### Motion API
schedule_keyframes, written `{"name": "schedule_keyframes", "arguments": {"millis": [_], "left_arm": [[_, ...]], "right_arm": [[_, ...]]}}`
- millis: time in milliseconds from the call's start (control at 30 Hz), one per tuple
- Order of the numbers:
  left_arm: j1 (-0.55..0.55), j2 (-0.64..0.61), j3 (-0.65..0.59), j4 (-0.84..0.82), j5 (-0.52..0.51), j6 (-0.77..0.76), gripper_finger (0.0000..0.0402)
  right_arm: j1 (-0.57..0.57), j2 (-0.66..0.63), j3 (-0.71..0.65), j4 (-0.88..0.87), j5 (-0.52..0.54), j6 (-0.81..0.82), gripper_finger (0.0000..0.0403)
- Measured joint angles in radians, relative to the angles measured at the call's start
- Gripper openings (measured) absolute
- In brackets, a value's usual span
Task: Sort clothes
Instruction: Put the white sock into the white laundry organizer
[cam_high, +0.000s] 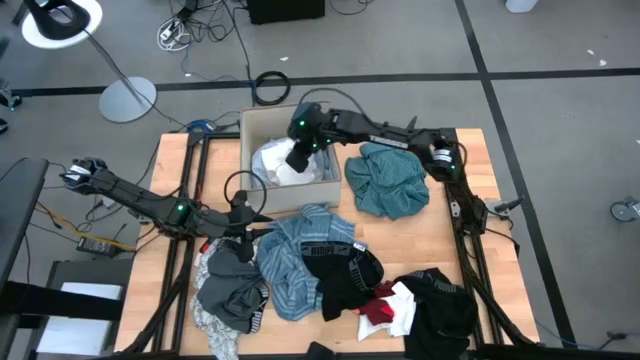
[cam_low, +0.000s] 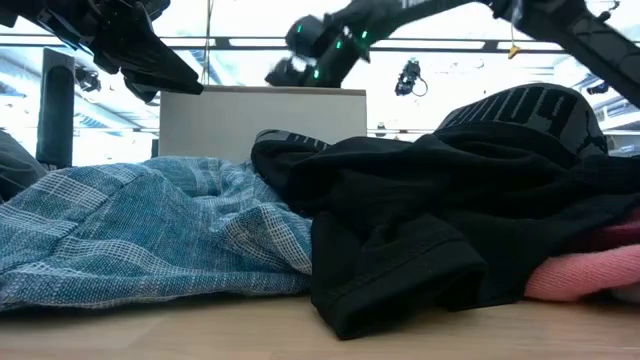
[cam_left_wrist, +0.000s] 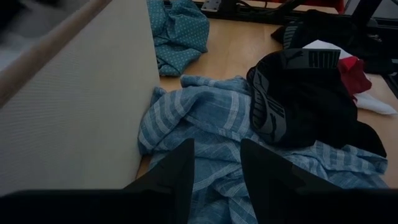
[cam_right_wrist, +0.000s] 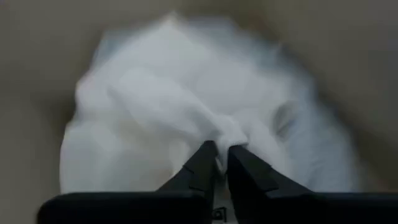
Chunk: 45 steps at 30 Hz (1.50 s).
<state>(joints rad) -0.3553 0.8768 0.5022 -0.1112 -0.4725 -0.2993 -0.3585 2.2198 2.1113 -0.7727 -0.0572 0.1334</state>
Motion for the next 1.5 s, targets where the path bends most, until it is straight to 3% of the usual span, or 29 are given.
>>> {"name": "schedule_keyframes", "arguments": {"millis": [167,467,633,833,1000,1167,1500], "left_arm": [[0.000,0.000,0.000,-0.005,0.000,0.000,0.0135],[0.000,0.000,0.000,-0.023,0.000,-0.019,0.0135],[0.000,0.000,0.000,-0.023,0.000,-0.020,0.0135],[0.000,0.000,0.000,-0.022,-0.008,-0.020,0.0135],[0.000,0.000,0.000,-0.022,-0.024,-0.019,0.0135],[0.000,0.000,0.000,-0.022,-0.024,-0.018,0.0135],[0.000,0.000,0.000,-0.013,-0.024,-0.019,0.0135]], "right_arm": [[-0.006,0.035,0.000,-0.052,-0.142,-0.004,0.0111],[-0.038,-0.067,0.055,-0.097,-0.149,-0.006,0.0225],[-0.042,-0.167,0.067,-0.165,-0.129,-0.007,0.0243],[0.002,-0.325,0.058,-0.319,-0.044,-0.005,0.0233],[0.137,-0.444,0.045,-0.449,0.127,0.011,0.0229],[0.334,-0.540,-0.019,-0.551,0.328,0.127,0.0228],[0.743,-0.653,-0.315,-0.679,0.471,0.688,0.0228]]}}
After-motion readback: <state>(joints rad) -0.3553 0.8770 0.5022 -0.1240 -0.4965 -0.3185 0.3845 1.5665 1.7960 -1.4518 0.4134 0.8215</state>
